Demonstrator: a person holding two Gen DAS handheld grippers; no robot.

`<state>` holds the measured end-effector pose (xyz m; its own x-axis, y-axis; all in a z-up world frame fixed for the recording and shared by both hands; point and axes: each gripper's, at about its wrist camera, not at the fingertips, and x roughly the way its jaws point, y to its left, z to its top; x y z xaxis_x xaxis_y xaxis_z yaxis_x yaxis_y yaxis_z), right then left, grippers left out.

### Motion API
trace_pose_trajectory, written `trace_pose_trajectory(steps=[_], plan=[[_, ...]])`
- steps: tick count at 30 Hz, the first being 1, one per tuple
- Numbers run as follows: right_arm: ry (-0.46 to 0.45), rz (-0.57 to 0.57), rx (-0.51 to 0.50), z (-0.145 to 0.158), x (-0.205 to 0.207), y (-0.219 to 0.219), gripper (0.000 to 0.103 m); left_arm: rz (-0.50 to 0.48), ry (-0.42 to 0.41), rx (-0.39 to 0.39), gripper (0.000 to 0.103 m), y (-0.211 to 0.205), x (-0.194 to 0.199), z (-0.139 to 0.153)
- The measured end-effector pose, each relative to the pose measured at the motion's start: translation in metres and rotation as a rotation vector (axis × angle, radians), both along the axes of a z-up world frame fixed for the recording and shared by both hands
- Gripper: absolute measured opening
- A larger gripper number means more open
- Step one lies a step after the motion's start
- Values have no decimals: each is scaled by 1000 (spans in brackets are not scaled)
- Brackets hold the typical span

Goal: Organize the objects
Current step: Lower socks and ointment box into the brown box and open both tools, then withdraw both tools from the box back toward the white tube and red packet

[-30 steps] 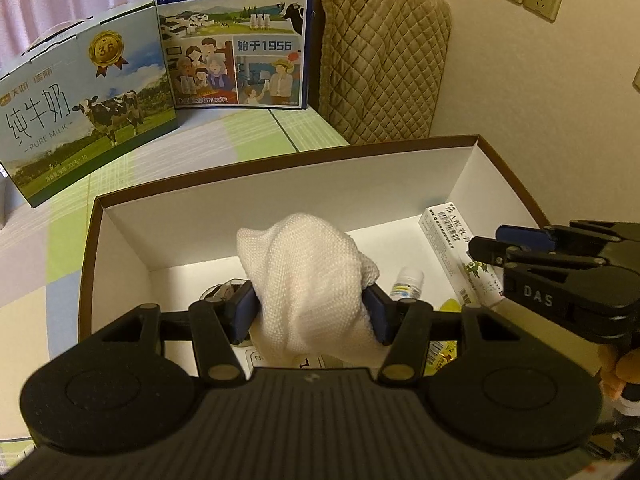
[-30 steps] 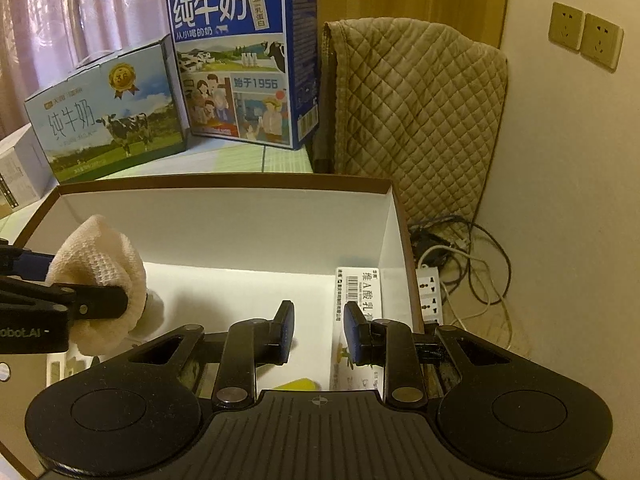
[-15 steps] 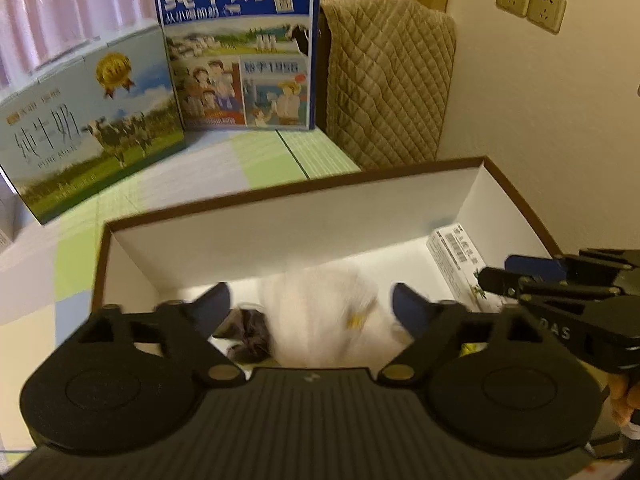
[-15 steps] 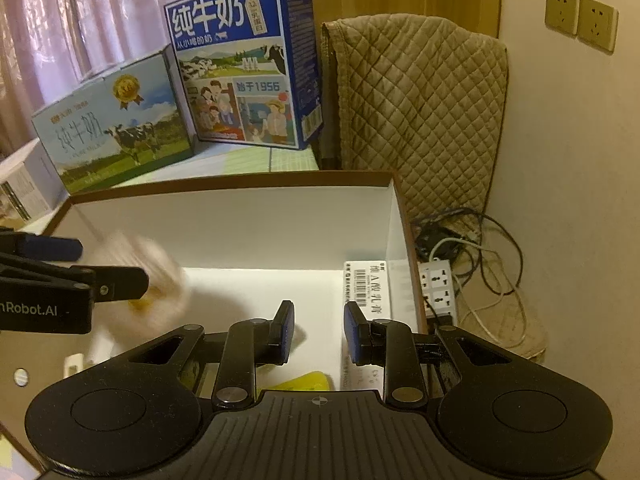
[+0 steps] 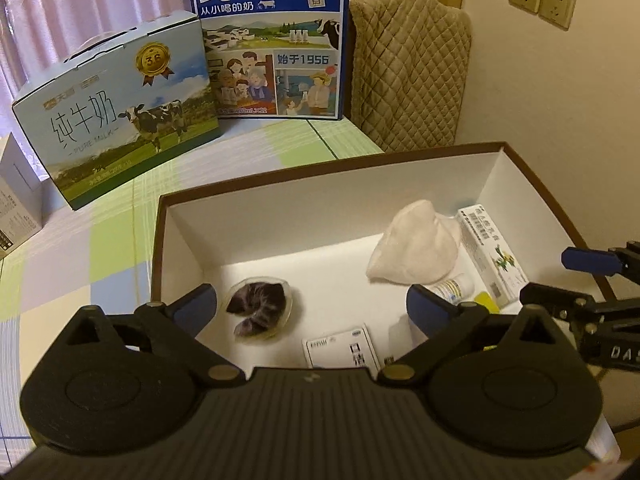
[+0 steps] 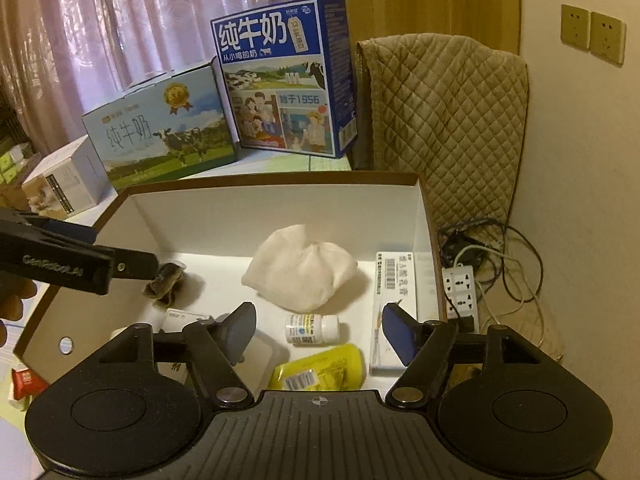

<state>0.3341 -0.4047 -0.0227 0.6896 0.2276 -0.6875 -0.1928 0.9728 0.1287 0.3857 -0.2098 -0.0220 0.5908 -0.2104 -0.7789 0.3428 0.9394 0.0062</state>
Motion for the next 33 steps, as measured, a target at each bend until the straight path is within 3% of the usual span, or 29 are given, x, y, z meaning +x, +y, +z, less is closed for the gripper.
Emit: trace_pose_trajectory(steps=[11, 21, 33], plan=[[-25, -26, 65, 17, -34, -10, 70, -36, -63, -47, 102, 18, -46, 28], [-65, 19, 120, 41, -79, -2, 71, -36, -85, -116, 102, 51, -95, 49], [-58, -16, 157, 49, -128, 21, 72, 33, -94, -158, 102, 100, -164, 65]])
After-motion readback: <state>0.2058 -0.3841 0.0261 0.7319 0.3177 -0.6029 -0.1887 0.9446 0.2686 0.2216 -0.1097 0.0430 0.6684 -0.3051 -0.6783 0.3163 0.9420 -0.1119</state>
